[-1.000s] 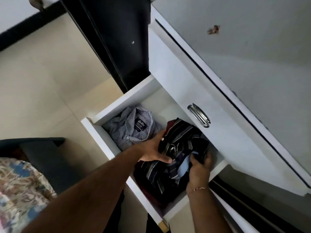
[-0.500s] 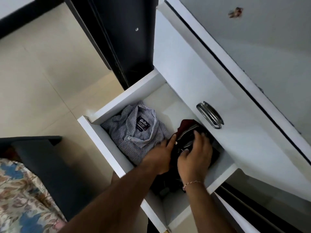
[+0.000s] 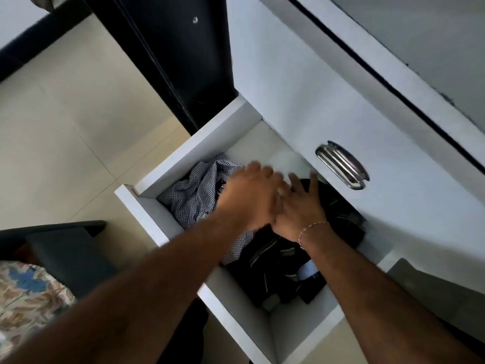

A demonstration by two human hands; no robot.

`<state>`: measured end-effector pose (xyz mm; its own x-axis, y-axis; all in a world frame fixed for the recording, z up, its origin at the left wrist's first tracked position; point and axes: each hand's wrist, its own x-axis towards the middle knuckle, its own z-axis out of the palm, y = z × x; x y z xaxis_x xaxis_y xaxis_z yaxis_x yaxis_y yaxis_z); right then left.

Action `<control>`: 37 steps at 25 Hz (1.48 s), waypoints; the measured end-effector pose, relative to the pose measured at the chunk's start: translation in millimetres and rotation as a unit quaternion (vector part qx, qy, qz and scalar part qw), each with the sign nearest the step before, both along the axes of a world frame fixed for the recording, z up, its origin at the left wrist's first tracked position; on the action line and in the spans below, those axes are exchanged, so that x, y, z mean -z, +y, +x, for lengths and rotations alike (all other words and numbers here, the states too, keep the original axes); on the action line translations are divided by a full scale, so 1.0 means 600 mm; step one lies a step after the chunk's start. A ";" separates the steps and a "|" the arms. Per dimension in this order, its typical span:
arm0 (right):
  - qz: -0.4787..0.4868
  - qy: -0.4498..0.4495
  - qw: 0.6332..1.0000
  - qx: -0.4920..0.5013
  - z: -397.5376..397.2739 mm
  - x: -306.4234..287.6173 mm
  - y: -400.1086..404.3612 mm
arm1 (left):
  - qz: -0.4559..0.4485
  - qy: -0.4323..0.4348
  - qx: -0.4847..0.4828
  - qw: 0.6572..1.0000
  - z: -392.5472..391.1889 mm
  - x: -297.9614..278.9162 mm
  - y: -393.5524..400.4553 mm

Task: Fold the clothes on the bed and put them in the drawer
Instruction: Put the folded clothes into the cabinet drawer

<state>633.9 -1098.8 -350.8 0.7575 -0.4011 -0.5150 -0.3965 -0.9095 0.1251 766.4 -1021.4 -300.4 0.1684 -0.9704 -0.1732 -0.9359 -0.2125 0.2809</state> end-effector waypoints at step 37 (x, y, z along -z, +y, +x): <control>0.081 -0.207 0.965 0.140 -0.126 -0.385 0.233 | 0.076 0.075 -0.176 0.979 -0.120 -0.300 0.315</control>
